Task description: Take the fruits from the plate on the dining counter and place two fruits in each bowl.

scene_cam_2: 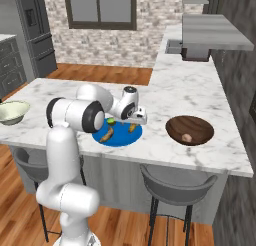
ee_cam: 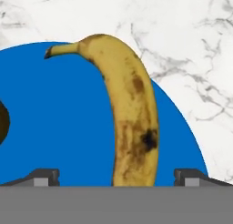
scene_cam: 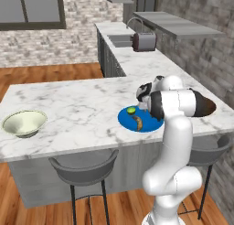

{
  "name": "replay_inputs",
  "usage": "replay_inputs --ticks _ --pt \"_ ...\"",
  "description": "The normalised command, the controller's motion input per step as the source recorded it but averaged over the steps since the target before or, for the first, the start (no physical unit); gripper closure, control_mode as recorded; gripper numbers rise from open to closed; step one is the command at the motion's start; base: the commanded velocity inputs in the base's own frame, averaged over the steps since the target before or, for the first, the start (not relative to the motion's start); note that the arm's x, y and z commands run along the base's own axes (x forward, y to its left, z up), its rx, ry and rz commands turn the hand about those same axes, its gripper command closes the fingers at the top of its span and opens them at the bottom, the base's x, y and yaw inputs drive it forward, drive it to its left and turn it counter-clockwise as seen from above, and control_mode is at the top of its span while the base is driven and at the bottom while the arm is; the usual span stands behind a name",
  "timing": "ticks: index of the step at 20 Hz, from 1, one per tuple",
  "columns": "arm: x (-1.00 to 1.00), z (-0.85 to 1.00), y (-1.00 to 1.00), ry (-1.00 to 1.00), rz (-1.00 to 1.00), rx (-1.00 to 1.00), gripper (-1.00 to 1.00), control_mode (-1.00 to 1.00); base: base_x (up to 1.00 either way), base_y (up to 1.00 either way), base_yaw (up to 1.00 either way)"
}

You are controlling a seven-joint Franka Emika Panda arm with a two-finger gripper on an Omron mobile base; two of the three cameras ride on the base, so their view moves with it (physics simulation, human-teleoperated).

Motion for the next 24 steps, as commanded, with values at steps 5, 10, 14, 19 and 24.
replay_inputs --ticks 5,10,14,19,24 --pt "0.08 -0.16 -0.11 -0.03 0.00 0.00 -1.00 -1.00 0.00 0.00 0.00" --pt "0.10 -0.25 -0.04 -0.01 0.00 0.00 -1.00 -1.00 0.00 0.00 0.00" --pt "0.05 -0.21 0.00 0.00 0.00 0.00 1.00 -1.00 0.00 0.00 0.00" --pt "-0.27 0.40 -0.11 -0.05 0.00 0.00 1.00 -1.00 0.00 0.00 0.00" --pt "-0.77 0.83 -0.60 -0.01 -0.13 0.01 1.00 -1.00 0.00 0.00 0.00"
